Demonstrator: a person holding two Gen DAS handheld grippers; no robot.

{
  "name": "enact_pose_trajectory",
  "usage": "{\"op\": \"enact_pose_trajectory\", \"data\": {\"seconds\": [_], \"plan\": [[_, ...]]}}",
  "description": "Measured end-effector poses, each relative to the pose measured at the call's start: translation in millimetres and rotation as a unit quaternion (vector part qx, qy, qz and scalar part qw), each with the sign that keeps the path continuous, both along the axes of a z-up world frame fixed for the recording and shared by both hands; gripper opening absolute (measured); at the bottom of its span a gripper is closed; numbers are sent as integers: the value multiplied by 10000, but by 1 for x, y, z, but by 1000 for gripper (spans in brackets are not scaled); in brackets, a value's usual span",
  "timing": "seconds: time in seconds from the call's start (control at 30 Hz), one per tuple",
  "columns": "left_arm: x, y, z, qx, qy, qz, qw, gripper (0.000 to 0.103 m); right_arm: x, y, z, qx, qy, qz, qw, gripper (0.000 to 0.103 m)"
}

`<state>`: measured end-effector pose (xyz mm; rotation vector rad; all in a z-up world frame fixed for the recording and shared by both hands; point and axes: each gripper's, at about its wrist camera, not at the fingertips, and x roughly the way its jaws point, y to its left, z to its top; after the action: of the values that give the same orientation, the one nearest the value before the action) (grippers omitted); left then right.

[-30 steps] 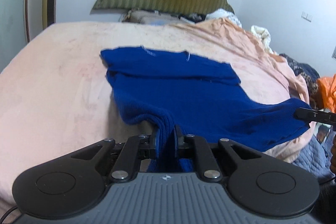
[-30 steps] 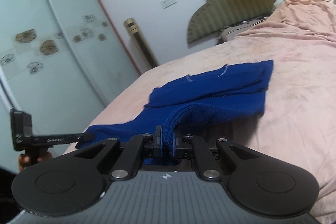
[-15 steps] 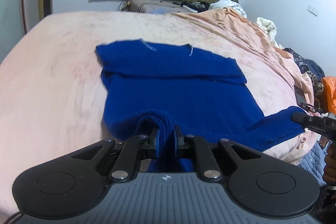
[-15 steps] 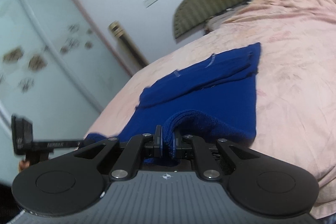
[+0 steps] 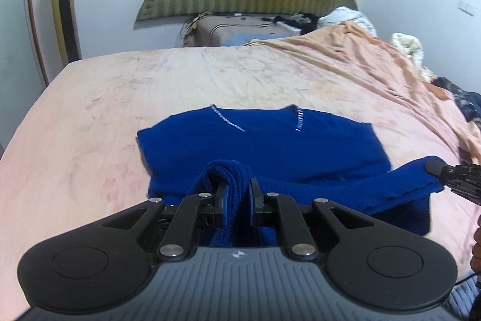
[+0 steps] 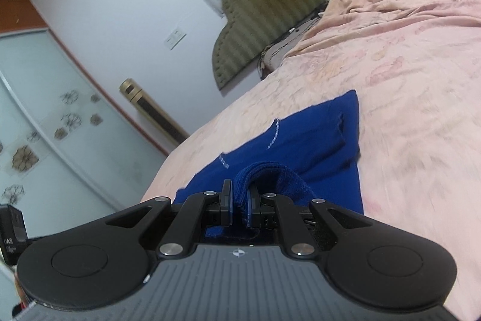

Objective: Fold small clothes

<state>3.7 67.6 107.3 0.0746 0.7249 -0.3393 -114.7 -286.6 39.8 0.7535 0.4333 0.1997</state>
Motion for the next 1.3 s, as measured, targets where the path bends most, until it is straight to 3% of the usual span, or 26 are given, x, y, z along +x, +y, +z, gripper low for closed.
{"op": "enact_pose_trajectory", "data": {"seconds": [0.23,0.5,0.53,0.6,0.63,0.67,0.7,0.77,0.83,0.93,1.0,1.1,1.2,1.23,1.3], "plan": [[78,-16,-14,185,147,110,9997,12,78,-10,-9,131,208,-153,9996,13],[174,-26,-63,335,502,258,9978,12,175,-24,-32,221,679,-464,9964,13],[183,-29,-71,394,496,215,9978,15,188,-24,-35,167,748,-447,9961,14],[197,-30,-82,440,617,152,9970,16,212,-22,-41,-3,931,-536,9942,25],[202,-29,-85,415,691,151,9966,16,224,-21,-45,-150,1015,-562,9931,31],[204,-27,-86,366,755,164,9963,24,233,-21,-48,-277,1088,-597,9919,43],[206,-22,-84,297,775,189,9964,29,236,-22,-51,-350,1103,-660,9911,45],[207,-7,-78,142,654,383,9970,54,234,-26,-49,-521,1047,-818,9898,45],[207,6,-73,34,515,606,9968,71,224,-31,-44,-616,874,-1013,9891,46],[209,29,-66,-146,424,1057,9934,72,209,-34,-34,-915,695,-1153,9867,49],[208,37,-64,-177,395,1226,9915,72,207,-29,-31,-1152,639,-941,9868,54],[204,37,-66,46,343,1170,9925,72,221,-16,-37,-1220,826,-254,9888,58],[194,29,-70,473,265,919,9943,72,242,0,-52,-1381,1121,424,9831,62],[190,28,-72,608,231,847,9943,72,246,4,-55,-1531,1196,388,9802,61],[180,29,-75,693,193,688,9950,72,251,4,-58,-2092,1459,-269,9665,63]]}}
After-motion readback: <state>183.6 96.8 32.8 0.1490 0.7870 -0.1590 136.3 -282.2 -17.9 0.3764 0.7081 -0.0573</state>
